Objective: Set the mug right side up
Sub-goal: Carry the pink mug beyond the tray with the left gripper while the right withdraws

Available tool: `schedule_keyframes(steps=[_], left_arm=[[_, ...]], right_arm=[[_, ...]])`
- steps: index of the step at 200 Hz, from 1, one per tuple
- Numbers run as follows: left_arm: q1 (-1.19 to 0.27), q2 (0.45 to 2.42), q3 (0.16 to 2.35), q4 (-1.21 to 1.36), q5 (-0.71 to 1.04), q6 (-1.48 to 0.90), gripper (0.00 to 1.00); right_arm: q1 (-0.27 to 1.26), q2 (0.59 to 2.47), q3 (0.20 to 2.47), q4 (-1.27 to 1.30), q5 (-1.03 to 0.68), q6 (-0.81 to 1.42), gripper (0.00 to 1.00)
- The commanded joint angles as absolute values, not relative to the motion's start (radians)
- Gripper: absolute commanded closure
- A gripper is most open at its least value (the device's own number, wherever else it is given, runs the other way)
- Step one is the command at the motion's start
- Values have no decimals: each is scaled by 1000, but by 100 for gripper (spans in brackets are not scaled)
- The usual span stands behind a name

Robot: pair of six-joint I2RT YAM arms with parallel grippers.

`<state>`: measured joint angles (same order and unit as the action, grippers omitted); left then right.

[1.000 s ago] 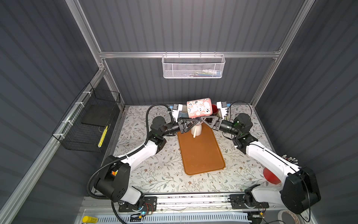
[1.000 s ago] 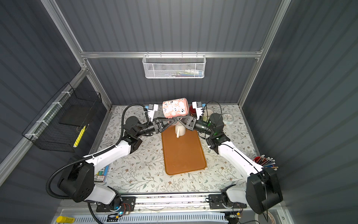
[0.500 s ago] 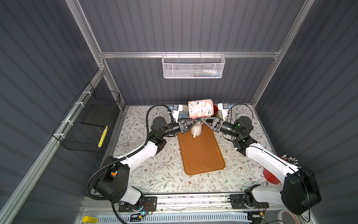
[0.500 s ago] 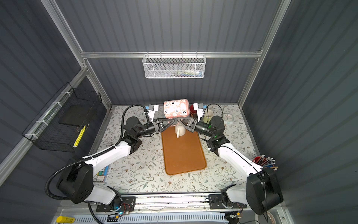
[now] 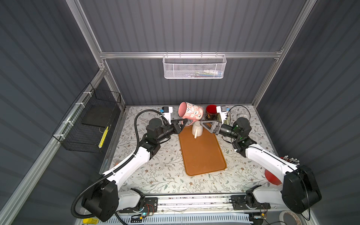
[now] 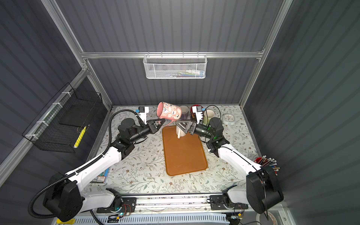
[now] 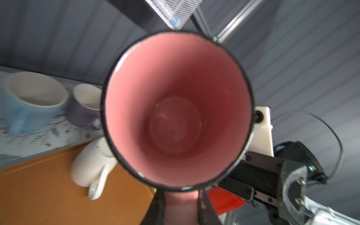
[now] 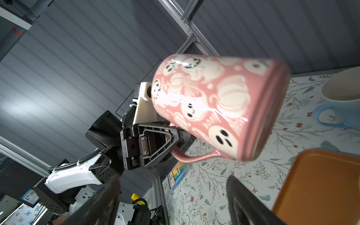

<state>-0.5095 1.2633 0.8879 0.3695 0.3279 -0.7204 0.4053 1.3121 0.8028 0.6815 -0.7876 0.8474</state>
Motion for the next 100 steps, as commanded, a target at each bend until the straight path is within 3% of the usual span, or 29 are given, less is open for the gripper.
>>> schedule_keyframes(steps=[1, 100], left_arm=[[-497, 1195, 934, 236, 151, -606, 100], [-466, 1227, 1063, -125, -315, -400, 100]], right_arm=[[405, 1276, 775, 603, -751, 778, 15], [413, 1243, 735, 570, -736, 750, 15]])
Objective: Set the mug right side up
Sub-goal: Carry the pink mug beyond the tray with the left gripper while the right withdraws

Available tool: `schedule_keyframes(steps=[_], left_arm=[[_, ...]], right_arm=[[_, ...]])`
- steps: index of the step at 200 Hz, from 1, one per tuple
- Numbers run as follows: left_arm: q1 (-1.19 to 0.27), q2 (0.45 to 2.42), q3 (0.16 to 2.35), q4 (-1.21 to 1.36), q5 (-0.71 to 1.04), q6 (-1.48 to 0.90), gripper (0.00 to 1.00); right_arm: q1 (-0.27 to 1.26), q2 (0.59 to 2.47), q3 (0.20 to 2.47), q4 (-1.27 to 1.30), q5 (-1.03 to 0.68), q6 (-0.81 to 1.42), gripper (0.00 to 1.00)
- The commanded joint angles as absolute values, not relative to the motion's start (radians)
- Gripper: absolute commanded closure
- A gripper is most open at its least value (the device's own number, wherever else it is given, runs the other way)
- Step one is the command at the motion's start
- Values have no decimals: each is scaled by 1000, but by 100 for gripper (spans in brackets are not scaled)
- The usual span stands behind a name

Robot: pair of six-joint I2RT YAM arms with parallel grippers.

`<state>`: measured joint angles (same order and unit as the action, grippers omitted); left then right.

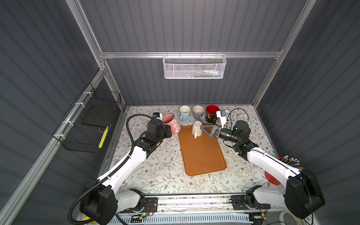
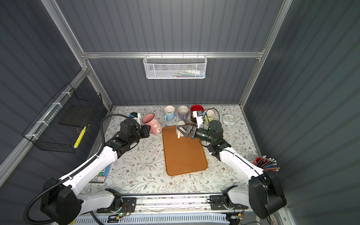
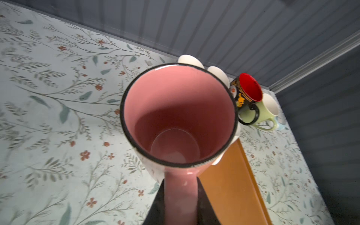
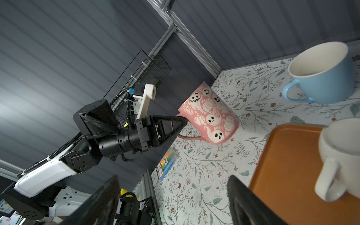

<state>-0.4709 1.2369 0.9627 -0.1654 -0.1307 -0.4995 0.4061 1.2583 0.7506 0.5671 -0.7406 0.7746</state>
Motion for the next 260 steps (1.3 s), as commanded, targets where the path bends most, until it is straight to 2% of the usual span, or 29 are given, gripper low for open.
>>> schedule_keyframes(steps=[1, 41, 93, 136, 187, 260], left_arm=[[-466, 1229, 1064, -127, -319, -398, 100], [-466, 1341, 1102, -68, -416, -284, 100], [-464, 1538, 1178, 89, -419, -169, 100], [-455, 1680, 1230, 222, -382, -92, 100], [-407, 1804, 1291, 305, -294, -97, 100], [-351, 1938, 1374, 381, -171, -112, 100]], right_arm=[[414, 1243, 735, 571, -736, 750, 15], [421, 1247, 716, 589, -740, 749, 17], [421, 1212, 699, 570, -718, 705, 15], [420, 1194, 692, 548, -704, 669, 15], [421, 1197, 675, 596, -724, 650, 7], [417, 1271, 703, 602, -744, 648, 5]])
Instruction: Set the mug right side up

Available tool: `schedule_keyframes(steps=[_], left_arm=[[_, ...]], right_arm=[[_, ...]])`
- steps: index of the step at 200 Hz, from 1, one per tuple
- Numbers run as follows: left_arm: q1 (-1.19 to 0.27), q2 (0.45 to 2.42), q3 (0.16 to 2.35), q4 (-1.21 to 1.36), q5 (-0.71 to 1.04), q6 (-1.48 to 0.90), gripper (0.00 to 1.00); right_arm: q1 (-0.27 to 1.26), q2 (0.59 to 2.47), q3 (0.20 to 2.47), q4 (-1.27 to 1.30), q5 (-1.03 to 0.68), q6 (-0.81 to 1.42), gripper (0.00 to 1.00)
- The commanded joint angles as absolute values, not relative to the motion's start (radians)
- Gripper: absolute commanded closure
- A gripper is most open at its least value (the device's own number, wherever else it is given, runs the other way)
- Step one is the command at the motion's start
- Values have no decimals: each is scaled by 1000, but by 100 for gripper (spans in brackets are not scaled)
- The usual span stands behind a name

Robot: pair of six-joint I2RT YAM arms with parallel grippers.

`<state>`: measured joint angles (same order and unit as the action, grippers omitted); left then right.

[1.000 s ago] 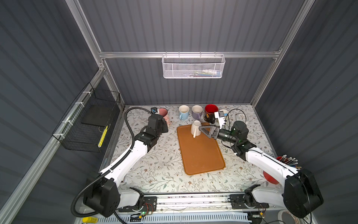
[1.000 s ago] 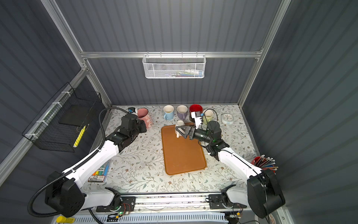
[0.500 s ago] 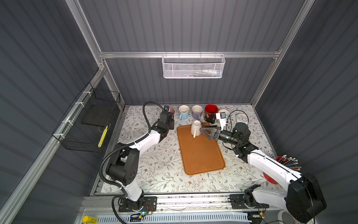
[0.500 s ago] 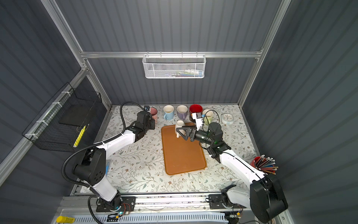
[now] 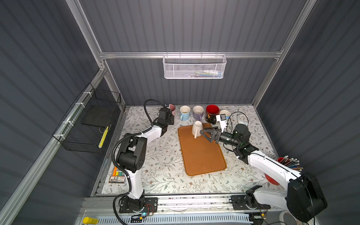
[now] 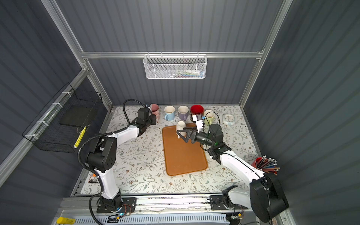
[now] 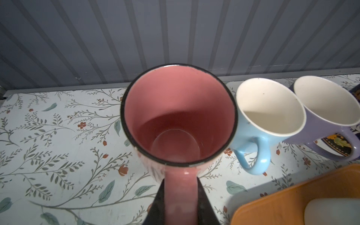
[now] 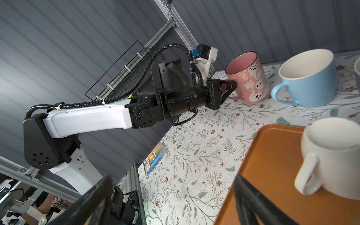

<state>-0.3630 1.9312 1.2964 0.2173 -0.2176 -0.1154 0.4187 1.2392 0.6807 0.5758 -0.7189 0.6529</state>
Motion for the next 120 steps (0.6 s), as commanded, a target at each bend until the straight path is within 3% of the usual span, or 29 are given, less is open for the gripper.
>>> schedule_keyframes(steps=[1, 120], left_arm=[[-350, 1939, 1374, 381, -171, -112, 100], [-342, 2051, 1423, 419, -126, -121, 100]], right_arm=[[418, 1272, 704, 603, -745, 649, 5], [396, 1286, 736, 560, -732, 664, 5]])
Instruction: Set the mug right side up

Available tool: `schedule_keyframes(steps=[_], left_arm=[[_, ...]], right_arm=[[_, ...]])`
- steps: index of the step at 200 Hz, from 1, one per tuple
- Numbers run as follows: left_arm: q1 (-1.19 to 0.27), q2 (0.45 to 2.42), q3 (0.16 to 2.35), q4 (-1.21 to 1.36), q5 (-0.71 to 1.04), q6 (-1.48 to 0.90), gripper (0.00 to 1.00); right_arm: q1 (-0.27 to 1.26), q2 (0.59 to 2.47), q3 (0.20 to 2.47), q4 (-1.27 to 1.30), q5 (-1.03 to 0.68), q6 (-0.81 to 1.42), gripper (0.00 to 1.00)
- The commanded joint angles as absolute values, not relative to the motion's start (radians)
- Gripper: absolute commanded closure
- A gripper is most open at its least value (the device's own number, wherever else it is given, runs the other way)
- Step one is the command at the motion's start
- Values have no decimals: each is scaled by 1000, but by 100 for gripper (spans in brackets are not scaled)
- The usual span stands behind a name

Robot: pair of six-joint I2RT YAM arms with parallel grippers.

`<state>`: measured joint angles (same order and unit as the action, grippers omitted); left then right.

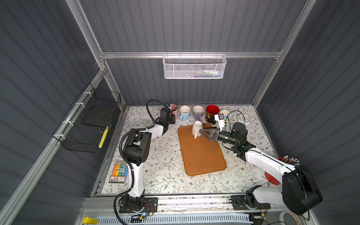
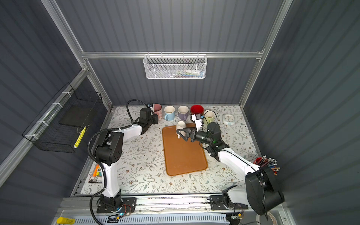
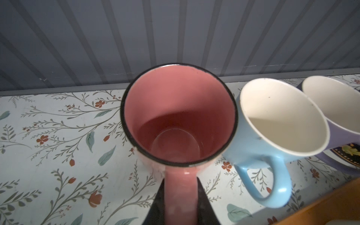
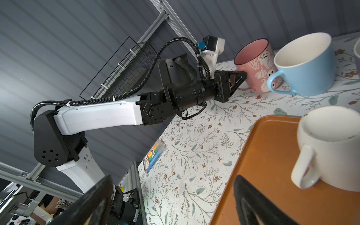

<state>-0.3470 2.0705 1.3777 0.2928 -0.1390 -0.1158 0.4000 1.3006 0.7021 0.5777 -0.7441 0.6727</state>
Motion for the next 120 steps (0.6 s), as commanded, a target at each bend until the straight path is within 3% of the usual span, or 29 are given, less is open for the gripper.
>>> schedule_keyframes(steps=[1, 30, 75, 120], left_arm=[[-342, 2051, 1423, 420, -126, -121, 100], [-341, 2019, 1362, 429, -132, -128, 90], [-342, 1961, 1284, 440, -123, -153, 59], [-342, 1868, 1199, 442, -133, -174, 48]], right_arm=[[396, 1286, 737, 555, -729, 664, 5], [397, 1259, 770, 422, -652, 630, 6], [410, 1227, 833, 176, -445, 599, 10], [515, 1288, 1024, -213, -69, 534, 13]])
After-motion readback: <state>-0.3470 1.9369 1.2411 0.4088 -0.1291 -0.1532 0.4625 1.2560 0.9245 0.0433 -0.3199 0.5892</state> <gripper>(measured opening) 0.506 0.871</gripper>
